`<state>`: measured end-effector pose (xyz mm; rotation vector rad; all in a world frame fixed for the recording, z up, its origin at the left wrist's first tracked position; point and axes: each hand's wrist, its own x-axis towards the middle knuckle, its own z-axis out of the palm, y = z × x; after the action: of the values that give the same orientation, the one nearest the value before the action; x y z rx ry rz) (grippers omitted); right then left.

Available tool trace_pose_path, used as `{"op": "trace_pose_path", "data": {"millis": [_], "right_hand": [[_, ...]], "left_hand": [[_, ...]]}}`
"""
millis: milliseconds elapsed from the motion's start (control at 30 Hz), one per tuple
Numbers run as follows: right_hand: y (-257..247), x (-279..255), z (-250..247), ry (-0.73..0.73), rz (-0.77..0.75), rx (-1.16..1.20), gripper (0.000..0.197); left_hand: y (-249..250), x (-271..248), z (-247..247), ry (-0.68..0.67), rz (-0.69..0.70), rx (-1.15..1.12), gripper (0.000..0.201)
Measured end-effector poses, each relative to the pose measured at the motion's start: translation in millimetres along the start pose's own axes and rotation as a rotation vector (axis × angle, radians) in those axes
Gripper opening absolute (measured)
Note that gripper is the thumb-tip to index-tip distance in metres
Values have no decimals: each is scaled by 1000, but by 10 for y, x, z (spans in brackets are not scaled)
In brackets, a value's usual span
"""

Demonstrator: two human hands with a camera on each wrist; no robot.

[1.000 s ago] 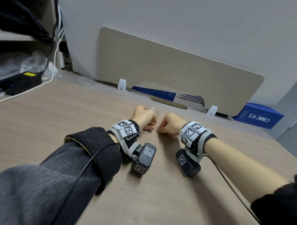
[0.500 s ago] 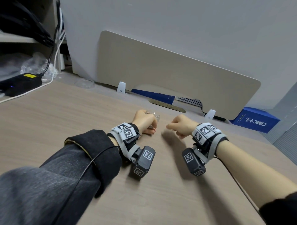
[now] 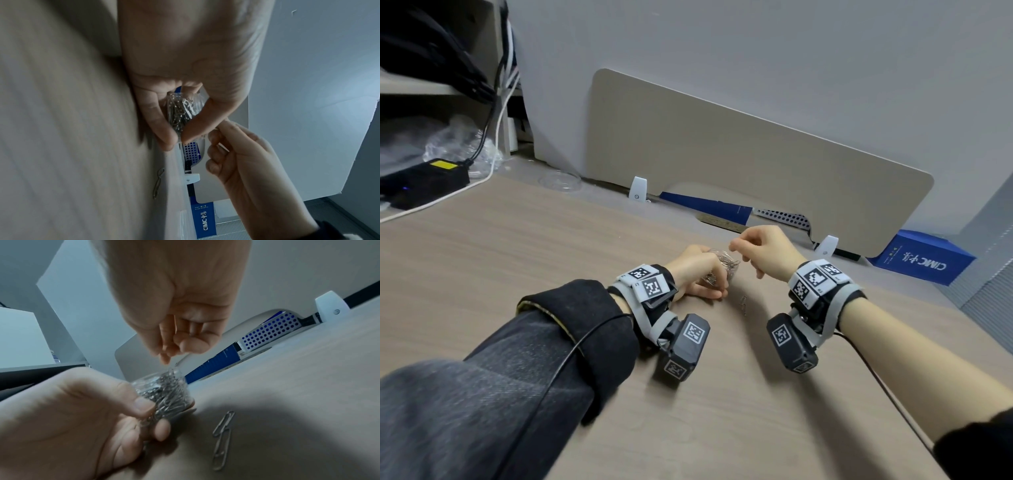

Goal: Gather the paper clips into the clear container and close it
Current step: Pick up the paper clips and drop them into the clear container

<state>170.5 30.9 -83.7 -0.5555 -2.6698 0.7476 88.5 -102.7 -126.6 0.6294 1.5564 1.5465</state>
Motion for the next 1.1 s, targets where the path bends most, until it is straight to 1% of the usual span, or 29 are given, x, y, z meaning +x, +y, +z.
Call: {"op": "trace_pose_path", "data": {"millis": [67,100,167,233,267,333,467,567,600,667,800,933,1000,1100], "right_hand": [[77,-1,-57,-4,97,-18,16],[112,-15,-82,-57,147,-41,14],[163,-71,-117,-255,200,-135,14],[187,-117,-119,-431,165,-228,19],[192,-132,-114,-480,132,-249,19],[208,-148,-104,-525,83,-255,19],[237,-168,-74,-543,28,-328,24],[251,-152,-11,-485,-34,-373,15],[253,-145,6,-472,-37,-362,16],[246,-141,23,-463,-4,-325,16],[213,-150,26,-488,47,-353,4],[219,-152,45,-508,112,-347,2],[237,-160,56,-515,144,-340,4],[261,-177,67,-501,178,-292,4]], "left_hand": [[-5,12,7,10,-3,3,43],[-6,15,9,11,-4,5,40],[-4,18,16,9,-1,11,36],[-3,14,14,12,5,17,38],[-6,11,13,10,8,20,38],[-12,15,11,4,11,27,36],[-16,34,12,14,4,27,35],[-20,36,9,16,1,25,38],[-26,36,9,20,1,22,40],[-30,47,9,23,3,17,41],[-29,42,13,28,2,7,43],[-31,34,13,27,3,-4,38],[-30,44,11,22,-2,-2,38],[-25,44,7,20,-6,-2,37]]}}
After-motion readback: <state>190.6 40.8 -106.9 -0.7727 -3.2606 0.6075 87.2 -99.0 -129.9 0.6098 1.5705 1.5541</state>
